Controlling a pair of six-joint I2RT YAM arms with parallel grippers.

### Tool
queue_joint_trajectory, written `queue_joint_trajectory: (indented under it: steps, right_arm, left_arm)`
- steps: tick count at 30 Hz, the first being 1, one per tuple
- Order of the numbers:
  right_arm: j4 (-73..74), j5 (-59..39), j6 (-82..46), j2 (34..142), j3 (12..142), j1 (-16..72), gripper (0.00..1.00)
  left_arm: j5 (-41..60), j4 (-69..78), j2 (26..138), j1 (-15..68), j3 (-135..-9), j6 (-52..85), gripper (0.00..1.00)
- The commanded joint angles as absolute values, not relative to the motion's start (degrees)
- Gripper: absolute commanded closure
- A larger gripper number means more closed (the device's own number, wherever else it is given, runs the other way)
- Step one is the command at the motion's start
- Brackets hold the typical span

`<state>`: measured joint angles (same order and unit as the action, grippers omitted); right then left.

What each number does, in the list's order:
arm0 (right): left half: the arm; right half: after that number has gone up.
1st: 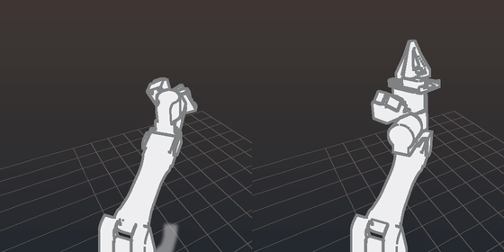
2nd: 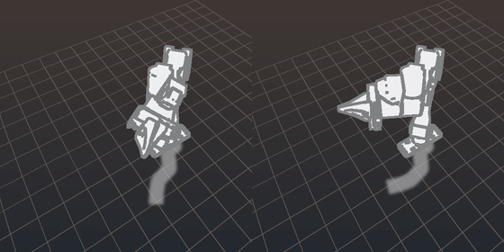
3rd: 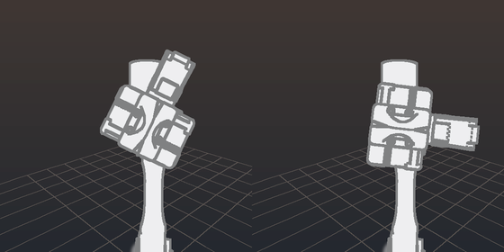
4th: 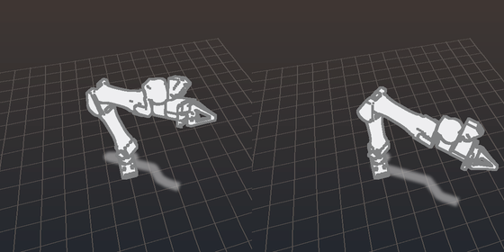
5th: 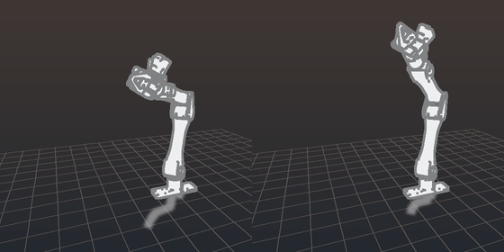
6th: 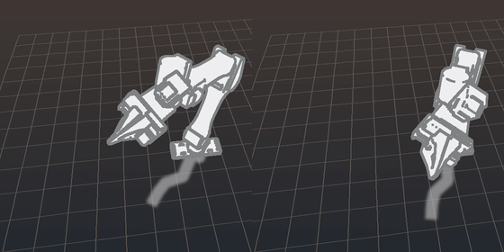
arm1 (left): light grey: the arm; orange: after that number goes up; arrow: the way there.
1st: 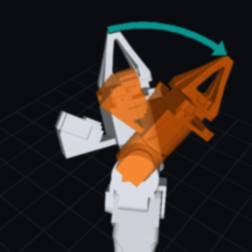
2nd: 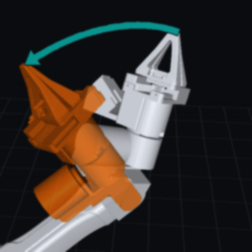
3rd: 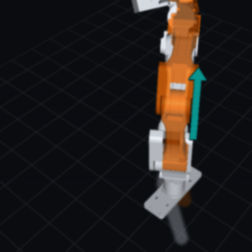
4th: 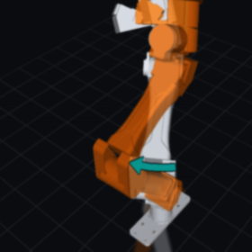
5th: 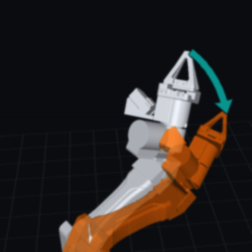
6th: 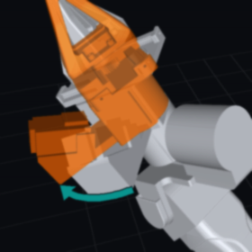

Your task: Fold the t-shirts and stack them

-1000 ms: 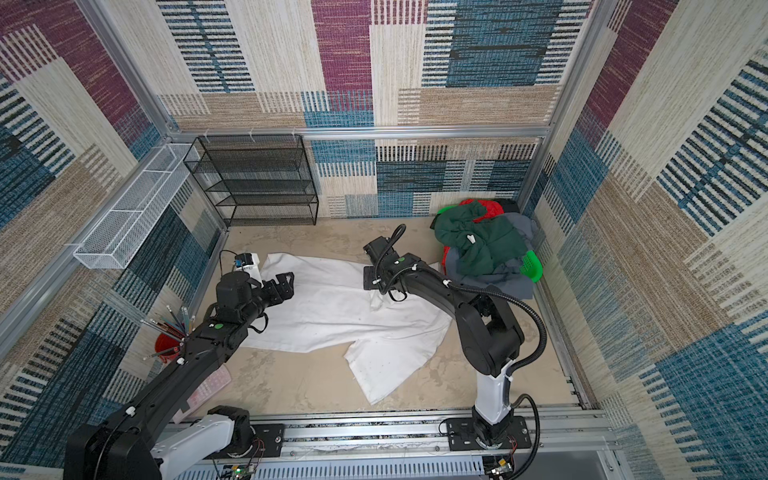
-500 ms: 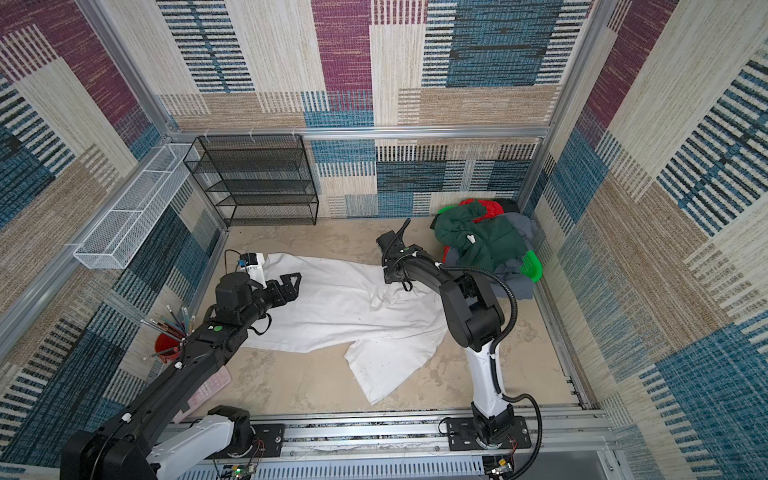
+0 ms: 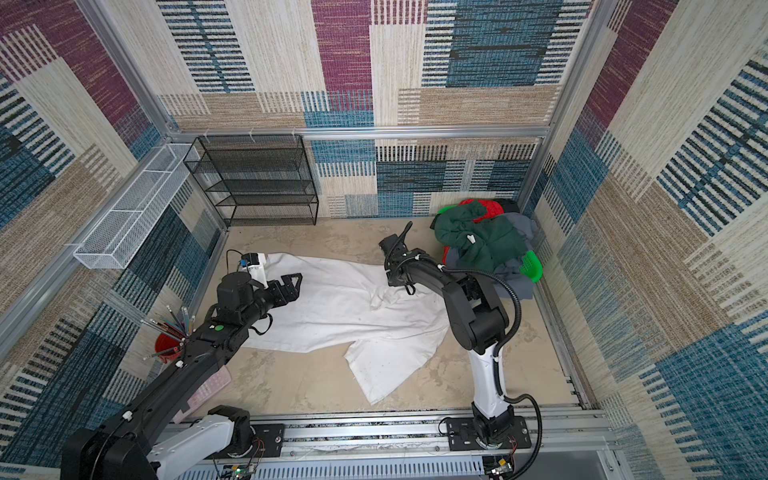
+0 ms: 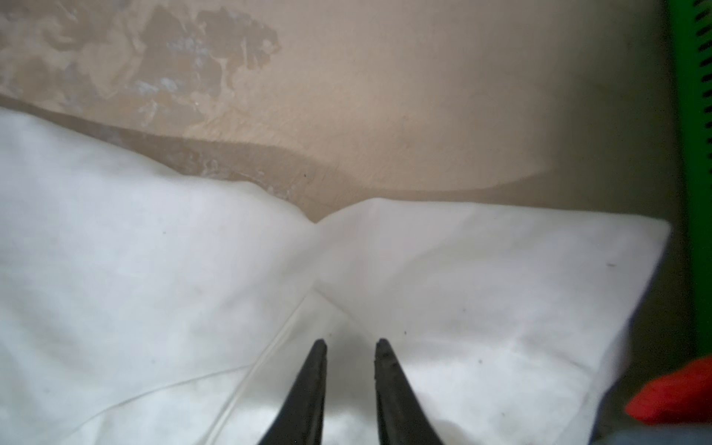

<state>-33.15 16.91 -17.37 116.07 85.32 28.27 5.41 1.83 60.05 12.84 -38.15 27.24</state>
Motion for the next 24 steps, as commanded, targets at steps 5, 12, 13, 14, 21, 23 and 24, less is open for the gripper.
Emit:
queue_joint_trajectory:
  steps: [5,12,13,14,21,23,24]
  right_arm:
    - [-29.2,15.9,-18.1,113.1,82.2,28.2,0.89]
    - [-27.8,10.1,-19.0,114.8,84.2,28.0,0.48]
    - [-28.0,10.4,-18.8,115.7,85.0,28.0,0.44]
    - [-28.7,11.2,-18.6,116.7,86.1,28.0,0.4]
    - [-32.6,13.5,-16.5,123.1,90.8,28.0,0.45]
    - [-32.2,13.8,-16.6,122.6,90.6,28.0,0.49]
    - [-32.1,13.9,-16.6,122.2,90.2,28.0,0.52]
  left_arm:
    - [5.8,4.4,60.9,13.0,-38.7,28.3,0.09]
    - [6.3,4.8,61.7,13.2,-38.8,28.4,0.09]
    - [6.2,4.8,61.8,13.2,-38.8,28.4,0.09]
    - [6.1,4.9,61.9,13.3,-38.8,28.4,0.09]
    - [5.6,4.1,62.2,13.4,-39.2,27.8,0.09]
    - [5.5,4.0,62.4,13.4,-39.3,27.7,0.09]
    - [5.5,4.0,62.5,13.4,-39.3,27.7,0.09]
